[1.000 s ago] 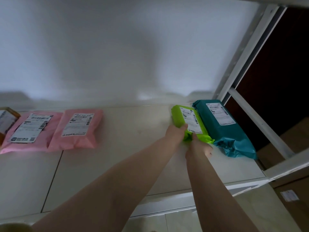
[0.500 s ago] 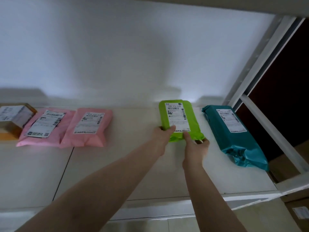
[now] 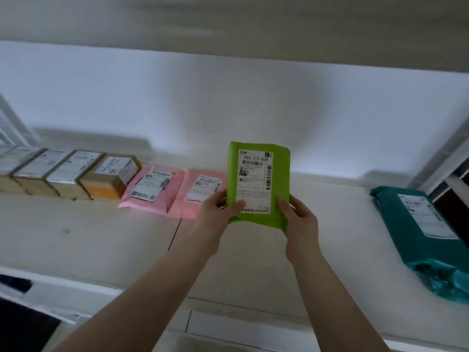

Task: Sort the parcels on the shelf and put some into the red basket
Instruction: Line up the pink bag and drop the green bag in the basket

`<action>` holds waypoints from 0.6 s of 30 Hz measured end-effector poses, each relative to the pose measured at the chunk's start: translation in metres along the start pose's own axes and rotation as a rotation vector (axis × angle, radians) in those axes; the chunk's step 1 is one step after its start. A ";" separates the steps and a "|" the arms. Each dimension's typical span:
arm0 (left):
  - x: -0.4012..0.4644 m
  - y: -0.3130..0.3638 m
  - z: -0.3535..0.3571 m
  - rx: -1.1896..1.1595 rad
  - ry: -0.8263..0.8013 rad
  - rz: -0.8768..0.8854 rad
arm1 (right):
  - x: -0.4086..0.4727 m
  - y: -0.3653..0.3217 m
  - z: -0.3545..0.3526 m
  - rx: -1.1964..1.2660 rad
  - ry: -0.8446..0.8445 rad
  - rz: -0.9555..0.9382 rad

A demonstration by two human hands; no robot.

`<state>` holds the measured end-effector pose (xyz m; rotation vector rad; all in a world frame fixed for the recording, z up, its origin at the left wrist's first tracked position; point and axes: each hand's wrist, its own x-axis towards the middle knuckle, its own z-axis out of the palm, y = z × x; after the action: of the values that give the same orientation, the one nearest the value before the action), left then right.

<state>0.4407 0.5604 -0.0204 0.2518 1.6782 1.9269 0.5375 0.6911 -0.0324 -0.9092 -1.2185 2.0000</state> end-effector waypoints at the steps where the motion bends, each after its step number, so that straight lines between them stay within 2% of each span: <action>1: -0.003 0.003 -0.009 -0.003 -0.002 0.007 | -0.003 0.004 0.005 0.010 -0.016 0.002; 8: -0.023 0.024 -0.064 -0.120 -0.036 -0.034 | -0.033 0.021 0.044 0.032 -0.133 -0.057; 18: -0.032 0.035 -0.108 -0.166 -0.047 0.005 | -0.052 0.039 0.082 0.039 -0.179 -0.085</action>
<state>0.4042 0.4493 -0.0015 0.2353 1.4791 2.0343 0.4952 0.5955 -0.0278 -0.6597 -1.2875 2.0642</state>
